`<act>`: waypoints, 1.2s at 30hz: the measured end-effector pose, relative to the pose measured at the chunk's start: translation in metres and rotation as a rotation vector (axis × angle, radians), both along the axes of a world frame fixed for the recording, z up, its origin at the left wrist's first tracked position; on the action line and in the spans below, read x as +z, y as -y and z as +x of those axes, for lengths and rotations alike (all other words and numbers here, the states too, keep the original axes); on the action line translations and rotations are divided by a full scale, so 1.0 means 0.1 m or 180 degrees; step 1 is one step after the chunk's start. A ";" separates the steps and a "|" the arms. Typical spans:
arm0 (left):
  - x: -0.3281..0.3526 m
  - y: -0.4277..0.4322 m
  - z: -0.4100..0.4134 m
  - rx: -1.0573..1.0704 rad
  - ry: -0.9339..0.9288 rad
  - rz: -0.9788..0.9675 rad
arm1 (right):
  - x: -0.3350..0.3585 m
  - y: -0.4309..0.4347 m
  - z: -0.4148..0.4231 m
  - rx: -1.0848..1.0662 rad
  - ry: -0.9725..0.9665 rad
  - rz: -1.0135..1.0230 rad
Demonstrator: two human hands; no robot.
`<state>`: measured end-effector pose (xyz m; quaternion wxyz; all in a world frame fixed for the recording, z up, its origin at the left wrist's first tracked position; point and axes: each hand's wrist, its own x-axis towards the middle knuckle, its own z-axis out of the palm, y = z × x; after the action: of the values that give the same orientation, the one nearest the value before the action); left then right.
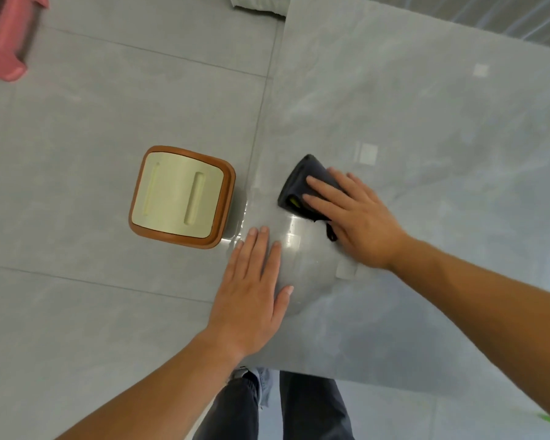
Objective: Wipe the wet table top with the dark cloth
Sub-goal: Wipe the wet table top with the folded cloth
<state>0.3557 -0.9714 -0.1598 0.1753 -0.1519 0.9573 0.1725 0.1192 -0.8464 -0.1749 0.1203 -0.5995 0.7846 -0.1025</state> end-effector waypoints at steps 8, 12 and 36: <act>-0.01 -0.16 0.19 -0.0188 -0.0072 0.0089 | 0.00 -0.26 0.76 -0.1562 0.0222 -0.0231; -0.01 -0.21 0.36 -0.0282 -0.0131 0.0081 | 0.00 -0.76 1.06 -0.0576 0.0193 -0.0047; -0.03 -0.46 0.85 0.0024 -0.0277 0.0189 | -0.04 0.48 1.03 -0.0795 0.0027 -0.0116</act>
<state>0.4410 -0.9249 -0.1623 0.1373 -0.1426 0.9579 0.2079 0.2227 -0.8940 -0.1791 0.0991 -0.4987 0.8507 -0.1335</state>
